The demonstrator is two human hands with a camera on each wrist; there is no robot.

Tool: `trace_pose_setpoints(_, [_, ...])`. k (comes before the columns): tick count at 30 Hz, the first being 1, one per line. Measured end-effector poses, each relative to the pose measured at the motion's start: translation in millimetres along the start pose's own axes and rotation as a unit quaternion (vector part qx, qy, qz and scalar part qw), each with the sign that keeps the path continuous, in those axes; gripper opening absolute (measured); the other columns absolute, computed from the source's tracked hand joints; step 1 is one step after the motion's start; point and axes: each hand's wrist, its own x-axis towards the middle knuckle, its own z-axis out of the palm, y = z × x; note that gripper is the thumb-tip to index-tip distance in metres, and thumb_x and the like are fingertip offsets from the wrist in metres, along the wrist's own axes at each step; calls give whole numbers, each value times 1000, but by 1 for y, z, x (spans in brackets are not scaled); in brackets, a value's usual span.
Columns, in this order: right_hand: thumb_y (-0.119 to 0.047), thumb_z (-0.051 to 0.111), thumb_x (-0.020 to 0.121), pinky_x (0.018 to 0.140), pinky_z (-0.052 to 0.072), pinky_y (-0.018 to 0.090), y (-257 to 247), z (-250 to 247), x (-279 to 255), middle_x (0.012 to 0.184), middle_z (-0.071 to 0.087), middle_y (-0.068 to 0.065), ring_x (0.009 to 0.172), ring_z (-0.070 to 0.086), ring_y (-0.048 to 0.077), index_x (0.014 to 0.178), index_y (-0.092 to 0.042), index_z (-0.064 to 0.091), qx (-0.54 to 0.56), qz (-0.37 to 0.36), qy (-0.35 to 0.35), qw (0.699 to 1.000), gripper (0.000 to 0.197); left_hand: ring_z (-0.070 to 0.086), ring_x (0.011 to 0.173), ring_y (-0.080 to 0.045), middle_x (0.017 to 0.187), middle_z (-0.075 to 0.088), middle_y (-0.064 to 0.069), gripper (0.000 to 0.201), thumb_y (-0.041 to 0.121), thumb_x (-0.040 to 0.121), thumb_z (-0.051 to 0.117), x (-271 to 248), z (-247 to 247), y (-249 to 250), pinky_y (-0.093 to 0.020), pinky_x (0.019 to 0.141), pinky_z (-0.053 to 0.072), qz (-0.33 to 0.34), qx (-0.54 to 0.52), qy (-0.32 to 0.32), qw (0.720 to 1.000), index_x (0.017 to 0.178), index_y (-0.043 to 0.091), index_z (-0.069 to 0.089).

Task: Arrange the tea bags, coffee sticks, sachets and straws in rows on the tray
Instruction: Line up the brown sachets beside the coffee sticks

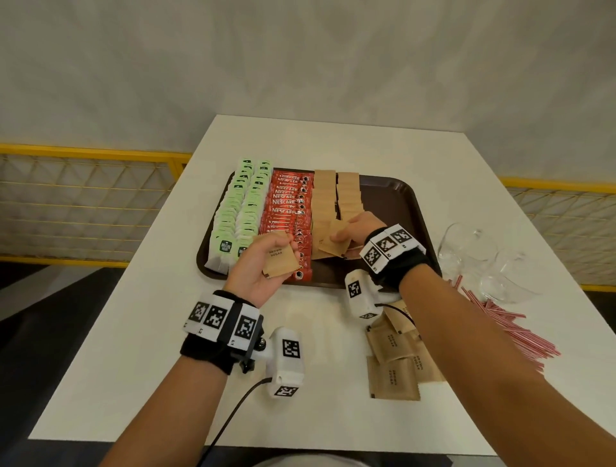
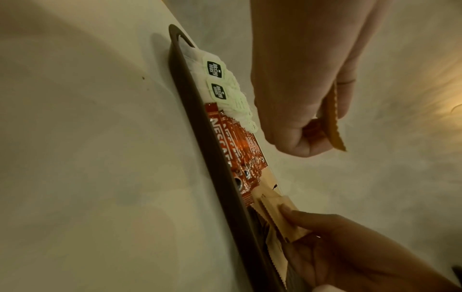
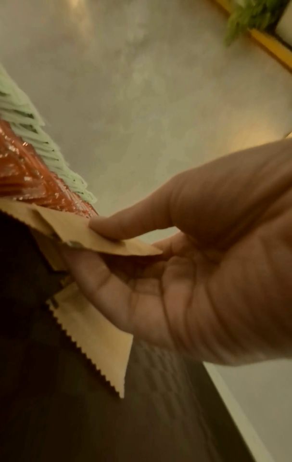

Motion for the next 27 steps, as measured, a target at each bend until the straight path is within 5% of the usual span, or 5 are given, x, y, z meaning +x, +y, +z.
trace_pose_setpoints(10, [-23, 84, 65, 88, 52, 47, 3, 0, 21, 101, 68, 14, 96, 66, 32, 90, -5, 63, -99, 3, 24, 995, 37, 66, 73, -17, 81, 64, -8, 11, 15, 95, 48, -1, -1, 1, -31, 68, 56, -40, -38, 4, 998, 96, 7, 55])
trace_pose_setpoints(14, [-7, 75, 76, 77, 56, 42, -2, -11, 4, 102, 64, 13, 92, 65, 28, 107, -2, 57, 15, 16, 9, 1000, 37, 63, 69, -16, 79, 64, -6, 34, 40, 93, 49, -1, -2, 0, -29, 64, 56, -55, -47, -6, 997, 101, 8, 58])
trace_pose_setpoints(17, [0, 64, 84, 62, 54, 33, 0, -38, -2, 101, 62, 13, 90, 62, 22, 90, -6, 61, 91, 10, -7, 996, 9, 61, 68, -15, 77, 63, -6, 42, 48, 91, 48, 0, -3, 2, -28, 63, 54, -62, -56, -18, 996, 102, 8, 58])
trace_pose_setpoints(24, [-4, 74, 75, 69, 54, 32, 20, -55, 3, 88, 62, 9, 87, 61, 22, 76, -13, 58, -40, 39, -2, 998, 18, 58, 67, -13, 78, 61, -4, 41, 47, 92, 47, 1, 7, 0, -25, 63, 53, -82, -46, -34, 995, 101, 8, 57])
trace_pose_setpoints(27, [-4, 78, 72, 83, 55, 43, 22, -43, 11, 87, 63, 11, 90, 63, 27, 73, -12, 55, -96, 28, 2, 995, 24, 56, 70, -13, 79, 59, -4, 42, 48, 92, 45, 1, 11, -3, -26, 65, 51, -87, -39, -47, 994, 101, 8, 57])
